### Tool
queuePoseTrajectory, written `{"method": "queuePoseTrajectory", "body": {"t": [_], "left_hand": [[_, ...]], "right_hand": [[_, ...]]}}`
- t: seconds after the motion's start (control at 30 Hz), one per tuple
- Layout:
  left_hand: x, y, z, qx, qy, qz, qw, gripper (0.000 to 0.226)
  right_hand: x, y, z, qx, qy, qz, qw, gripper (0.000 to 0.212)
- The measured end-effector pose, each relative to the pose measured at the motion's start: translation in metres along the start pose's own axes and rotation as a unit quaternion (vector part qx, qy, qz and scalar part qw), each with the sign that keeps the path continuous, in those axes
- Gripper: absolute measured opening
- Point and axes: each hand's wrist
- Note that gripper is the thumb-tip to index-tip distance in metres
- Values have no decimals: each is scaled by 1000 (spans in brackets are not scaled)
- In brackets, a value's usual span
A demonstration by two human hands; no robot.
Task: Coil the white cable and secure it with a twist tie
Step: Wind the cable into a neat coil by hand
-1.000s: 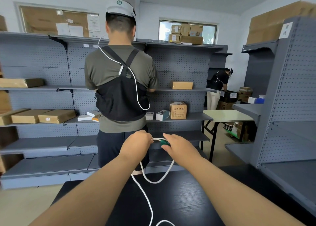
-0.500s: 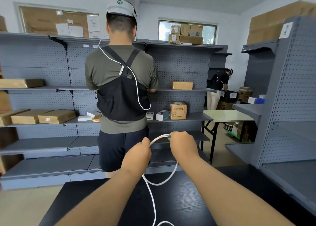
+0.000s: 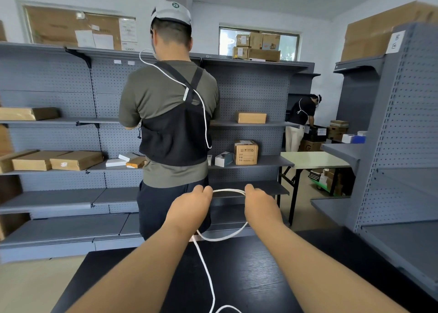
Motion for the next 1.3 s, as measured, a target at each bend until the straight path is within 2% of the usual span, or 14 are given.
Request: {"method": "queuePoseTrajectory", "body": {"t": [0.1, 0.27, 0.37, 0.43, 0.5, 0.53, 0.6, 0.7, 0.87, 1.07, 1.3], "left_hand": [[3, 1, 7, 27, -10, -26, 999, 34], [5, 1, 13, 58, -12, -38, 998, 35], [3, 2, 12, 56, -12, -37, 998, 33], [2, 1, 7, 25, -22, -18, 999, 22], [2, -1, 0, -84, -22, 22, 996, 5], [2, -2, -3, -175, -12, 43, 984, 10], [-3, -2, -7, -347, 30, 73, 935, 17], [-10, 0, -11, -454, 66, 90, 884, 17], [-17, 1, -15, -497, 81, 106, 858, 12], [-23, 4, -12, -592, 107, 132, 788, 4], [-15, -2, -5, -560, 22, 204, 803, 8]], "right_hand": [[-3, 1, -1, 5, 8, 25, 1000, 26], [-2, 8, -1, -29, 29, 61, 997, 17], [-1, 9, 0, -33, 35, 54, 997, 17], [1, 10, 0, -4, 26, 25, 999, 15], [4, 11, 1, 35, 23, -8, 999, 16], [6, 12, 2, 53, 24, -21, 998, 17], [8, 12, 6, 79, 24, -42, 996, 22], [9, 9, 12, 105, 10, -66, 992, 25], [10, 4, 19, 164, -21, -132, 977, 24], [8, -2, 19, 201, -36, -168, 964, 22], [4, 1, 14, 242, -27, -186, 952, 22]]}}
Point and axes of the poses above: each hand's wrist, its own x-axis towards the middle knuckle, its own z-axis out of the back of the hand, y = z × x, and after that the axes turned 14 degrees about x, right-handed
